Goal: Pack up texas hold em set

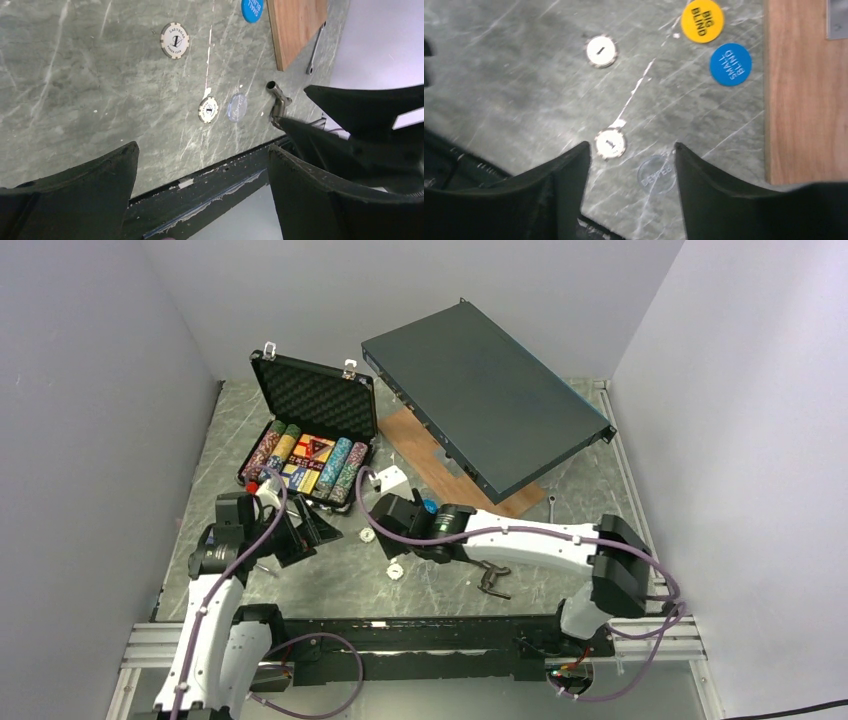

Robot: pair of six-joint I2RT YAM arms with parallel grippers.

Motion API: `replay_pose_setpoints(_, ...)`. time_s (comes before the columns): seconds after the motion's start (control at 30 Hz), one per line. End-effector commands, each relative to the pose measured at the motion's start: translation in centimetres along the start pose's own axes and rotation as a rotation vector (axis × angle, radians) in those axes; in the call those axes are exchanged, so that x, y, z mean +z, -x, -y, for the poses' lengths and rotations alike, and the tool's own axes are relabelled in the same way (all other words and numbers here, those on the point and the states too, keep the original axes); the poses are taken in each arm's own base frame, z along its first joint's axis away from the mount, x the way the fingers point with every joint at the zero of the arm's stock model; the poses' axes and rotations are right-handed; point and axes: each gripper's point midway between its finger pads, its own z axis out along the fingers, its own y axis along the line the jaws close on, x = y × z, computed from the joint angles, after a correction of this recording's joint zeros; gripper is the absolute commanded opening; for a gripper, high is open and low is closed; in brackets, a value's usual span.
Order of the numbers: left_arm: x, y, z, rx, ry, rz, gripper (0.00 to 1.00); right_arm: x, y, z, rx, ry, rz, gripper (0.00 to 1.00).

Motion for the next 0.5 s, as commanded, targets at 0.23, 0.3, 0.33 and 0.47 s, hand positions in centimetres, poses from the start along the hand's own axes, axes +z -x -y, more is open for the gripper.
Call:
replay_pose_setpoints(0.23, -2.6, 2.3, -0.7, 0.065, 0.156, 0.152, 0.99, 7.5, 2.3, 5.7, -0.172, -0.315, -0.027, 0.34)
replay_pose_setpoints(0.3, -2.8, 2.4, -0.6, 0.072, 0.153, 0.175, 0.99, 9.0, 2.4, 6.9, -0.177, -0.351, -0.049, 0.30)
replay_pose_setpoints(0.33, -2.9, 2.5, -0.6, 0.078, 0.152, 0.179, 0.99, 9.6, 2.5, 7.5, -0.180, -0.362, -0.056, 0.29)
replay_pose_setpoints(0.47, -2.8, 2.5, -0.6, 0.082, 0.152, 0.170, 0.99, 12.0, 2.7, 9.3, -0.220, -0.402, -0.086, 0.25)
